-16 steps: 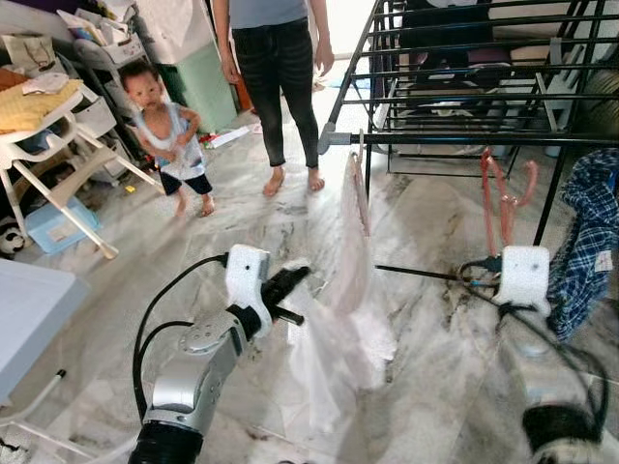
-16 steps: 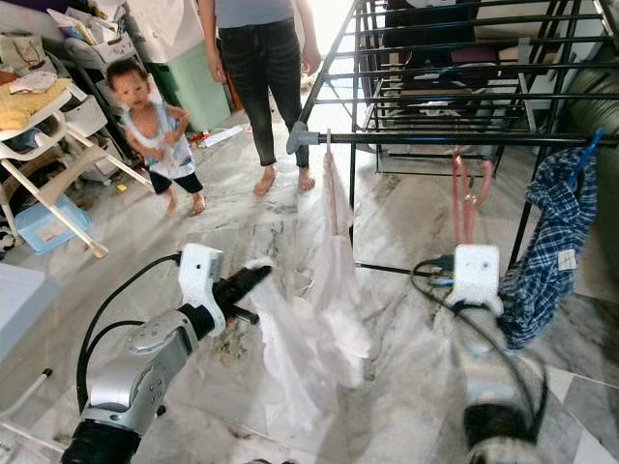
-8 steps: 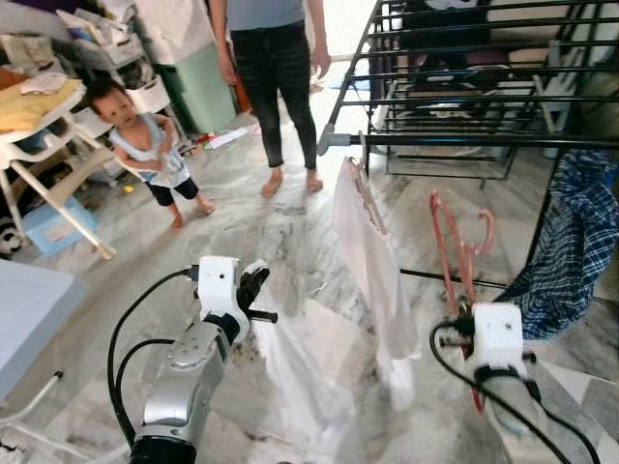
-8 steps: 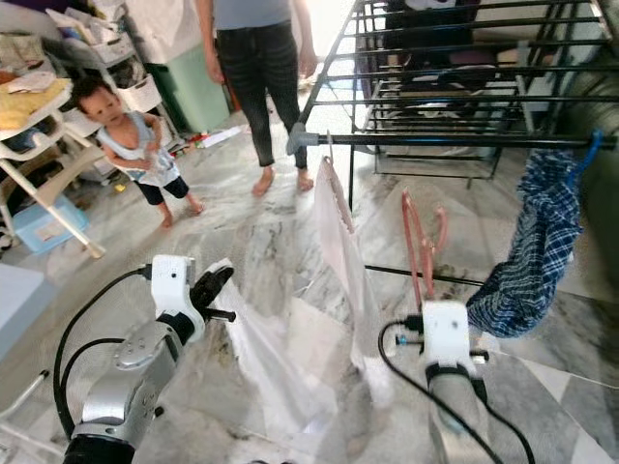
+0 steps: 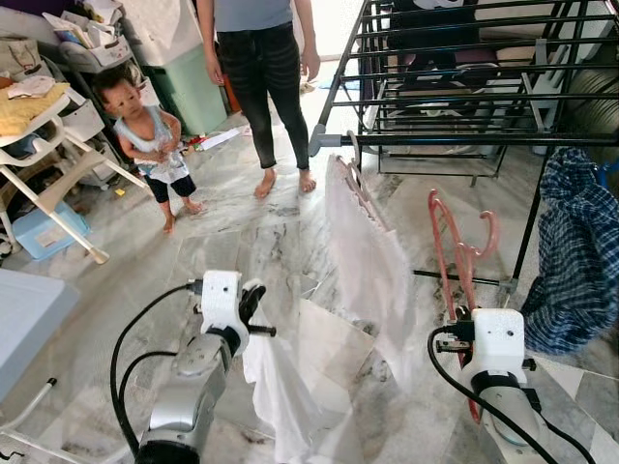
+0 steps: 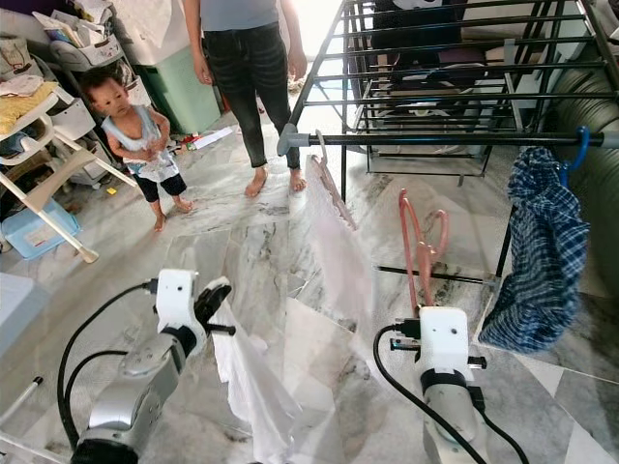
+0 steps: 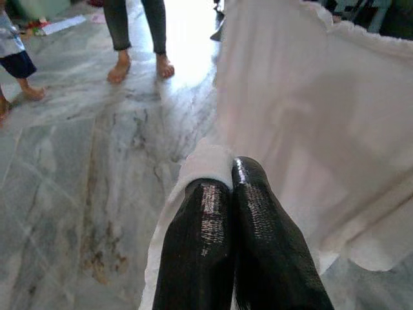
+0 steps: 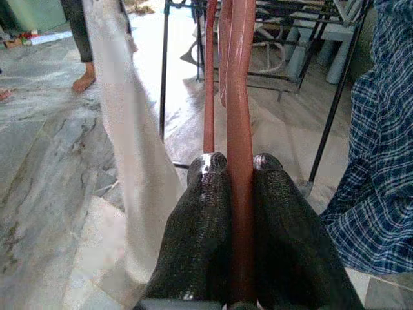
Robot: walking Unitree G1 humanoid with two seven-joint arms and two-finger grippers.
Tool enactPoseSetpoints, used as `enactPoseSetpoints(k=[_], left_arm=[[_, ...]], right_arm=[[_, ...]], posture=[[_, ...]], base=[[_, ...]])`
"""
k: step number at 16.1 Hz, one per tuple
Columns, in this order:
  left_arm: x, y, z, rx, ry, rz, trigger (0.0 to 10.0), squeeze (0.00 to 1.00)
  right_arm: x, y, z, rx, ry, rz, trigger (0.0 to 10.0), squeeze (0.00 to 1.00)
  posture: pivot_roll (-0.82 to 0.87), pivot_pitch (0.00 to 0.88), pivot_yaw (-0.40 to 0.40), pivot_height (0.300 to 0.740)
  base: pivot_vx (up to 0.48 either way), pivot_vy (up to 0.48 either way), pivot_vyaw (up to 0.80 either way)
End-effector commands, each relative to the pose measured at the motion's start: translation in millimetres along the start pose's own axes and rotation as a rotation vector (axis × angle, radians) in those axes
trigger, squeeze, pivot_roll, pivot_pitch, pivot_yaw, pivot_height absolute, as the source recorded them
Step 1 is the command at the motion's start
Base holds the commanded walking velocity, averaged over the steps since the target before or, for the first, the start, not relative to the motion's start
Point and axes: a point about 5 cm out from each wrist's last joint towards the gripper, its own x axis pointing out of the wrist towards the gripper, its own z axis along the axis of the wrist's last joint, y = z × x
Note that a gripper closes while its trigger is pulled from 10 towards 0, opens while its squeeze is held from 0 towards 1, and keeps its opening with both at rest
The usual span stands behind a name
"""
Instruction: Hang hanger
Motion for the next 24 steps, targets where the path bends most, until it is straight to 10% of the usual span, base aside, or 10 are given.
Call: enactPoseSetpoints(k=[1, 24], left_arm=[[0.1, 5.2, 0.5, 0.014, -0.004, 0.023, 10.0, 0.00], [2.3, 1.9, 4.7, 0.029, -0.003, -0.006, 10.0, 0.00]], right_arm=[[0.7, 8.3, 10.7, 0.015, -0.032, 0.035, 10.0, 0.00], [2.7, 14.4, 14.7, 0.024, -0.028, 0.039, 10.0, 0.00]], posture=[[-0.18, 0.014, 0.161, 0.740], [-0.17, 0.015, 0.166, 0.740]], base=[[0.000, 0.000, 0.00], [-0.257, 0.000, 0.00]])
